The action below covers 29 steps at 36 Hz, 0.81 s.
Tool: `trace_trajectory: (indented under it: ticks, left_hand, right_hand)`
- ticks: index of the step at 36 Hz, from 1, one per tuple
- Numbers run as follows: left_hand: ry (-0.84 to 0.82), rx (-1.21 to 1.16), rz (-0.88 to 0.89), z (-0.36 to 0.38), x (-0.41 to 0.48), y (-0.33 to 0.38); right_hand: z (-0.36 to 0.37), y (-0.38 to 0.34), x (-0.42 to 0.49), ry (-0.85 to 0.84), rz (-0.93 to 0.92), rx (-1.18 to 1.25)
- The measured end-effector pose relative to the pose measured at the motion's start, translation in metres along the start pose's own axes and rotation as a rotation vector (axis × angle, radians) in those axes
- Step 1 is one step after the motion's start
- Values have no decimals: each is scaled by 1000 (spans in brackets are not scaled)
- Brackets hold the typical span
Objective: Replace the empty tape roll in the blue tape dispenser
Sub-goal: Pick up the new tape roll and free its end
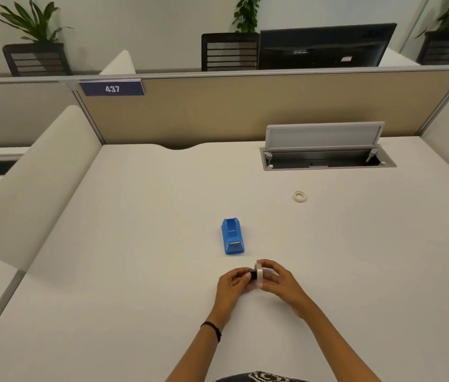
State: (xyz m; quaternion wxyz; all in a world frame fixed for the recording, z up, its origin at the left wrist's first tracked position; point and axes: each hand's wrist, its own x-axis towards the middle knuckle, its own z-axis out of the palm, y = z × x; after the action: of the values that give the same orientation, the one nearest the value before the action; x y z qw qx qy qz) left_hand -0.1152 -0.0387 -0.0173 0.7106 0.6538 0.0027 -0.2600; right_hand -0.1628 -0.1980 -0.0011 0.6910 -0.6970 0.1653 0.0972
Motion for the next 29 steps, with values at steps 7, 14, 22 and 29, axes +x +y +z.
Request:
trace_trajectory:
  ticks: [7, 14, 22, 29]
  left_hand:
    - [17, 13, -5, 2, 1, 0]
    - [24, 43, -8, 2, 3, -2]
    - [27, 61, -11, 3, 2, -2]
    - [25, 82, -9, 2, 4, -3]
  right_hand:
    - [-1, 3, 1, -10, -1, -7]
    - [-1, 7, 2, -19, -11, -29]
    - [-1, 7, 2, -16, -21, -41]
    - [-1, 6, 2, -1, -27, -79]
